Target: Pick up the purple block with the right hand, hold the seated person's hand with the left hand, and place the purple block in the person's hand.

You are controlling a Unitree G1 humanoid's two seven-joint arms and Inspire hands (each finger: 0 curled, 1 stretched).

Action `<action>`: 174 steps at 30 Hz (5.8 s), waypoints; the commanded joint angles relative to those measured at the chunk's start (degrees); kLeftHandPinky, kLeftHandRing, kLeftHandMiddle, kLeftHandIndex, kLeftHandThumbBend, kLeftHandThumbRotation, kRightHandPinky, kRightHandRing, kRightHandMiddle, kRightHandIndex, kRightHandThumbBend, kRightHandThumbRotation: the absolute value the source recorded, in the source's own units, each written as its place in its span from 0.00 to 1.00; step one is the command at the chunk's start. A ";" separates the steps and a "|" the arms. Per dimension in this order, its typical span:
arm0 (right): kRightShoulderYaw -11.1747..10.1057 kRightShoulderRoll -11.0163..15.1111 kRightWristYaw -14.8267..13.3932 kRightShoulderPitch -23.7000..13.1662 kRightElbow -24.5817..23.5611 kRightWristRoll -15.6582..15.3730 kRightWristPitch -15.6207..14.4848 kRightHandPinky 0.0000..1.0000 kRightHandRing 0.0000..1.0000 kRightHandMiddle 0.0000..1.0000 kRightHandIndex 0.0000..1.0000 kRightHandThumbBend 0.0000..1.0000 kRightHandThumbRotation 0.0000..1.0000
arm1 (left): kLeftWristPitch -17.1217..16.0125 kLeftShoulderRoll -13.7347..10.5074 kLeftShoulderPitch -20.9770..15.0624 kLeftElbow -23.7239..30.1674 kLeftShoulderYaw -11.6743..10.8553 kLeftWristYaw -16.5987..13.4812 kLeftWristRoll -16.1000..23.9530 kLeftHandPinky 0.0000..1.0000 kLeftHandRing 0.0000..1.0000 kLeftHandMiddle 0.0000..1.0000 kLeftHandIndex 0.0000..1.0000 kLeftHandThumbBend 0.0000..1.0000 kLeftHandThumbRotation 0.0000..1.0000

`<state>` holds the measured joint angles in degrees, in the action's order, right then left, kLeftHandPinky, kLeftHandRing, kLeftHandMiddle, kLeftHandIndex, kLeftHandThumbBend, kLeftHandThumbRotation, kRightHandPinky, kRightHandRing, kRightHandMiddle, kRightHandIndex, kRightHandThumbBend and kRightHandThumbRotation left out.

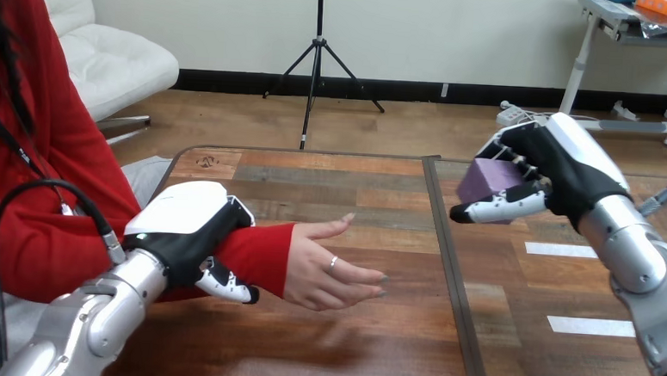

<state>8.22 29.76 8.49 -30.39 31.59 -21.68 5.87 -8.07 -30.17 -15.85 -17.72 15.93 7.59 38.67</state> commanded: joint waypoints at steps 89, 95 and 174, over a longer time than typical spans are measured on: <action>2.82 -10.02 8.00 5.81 -32.01 1.79 0.12 0.34 0.37 0.42 0.46 0.70 0.00 | -5.69 11.61 -29.11 -2.94 -4.33 -10.62 -3.04 0.26 0.30 0.35 0.34 0.63 0.00; 2.56 -10.01 8.37 5.99 -32.72 2.08 -0.06 0.34 0.37 0.42 0.45 0.71 0.00 | -5.13 11.72 -28.70 -2.57 -4.27 -10.28 -2.99 0.27 0.31 0.37 0.34 0.61 0.00; -2.52 -6.07 10.52 9.49 -31.55 5.41 1.56 0.54 0.60 0.63 0.65 0.81 1.00 | -6.61 8.64 -23.71 1.44 -3.63 -13.58 -0.81 0.53 0.61 0.58 0.55 0.74 0.20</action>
<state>6.64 23.10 19.12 -19.01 4.27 -18.63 3.12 -12.31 -21.56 -28.64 -24.31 15.44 -2.15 38.86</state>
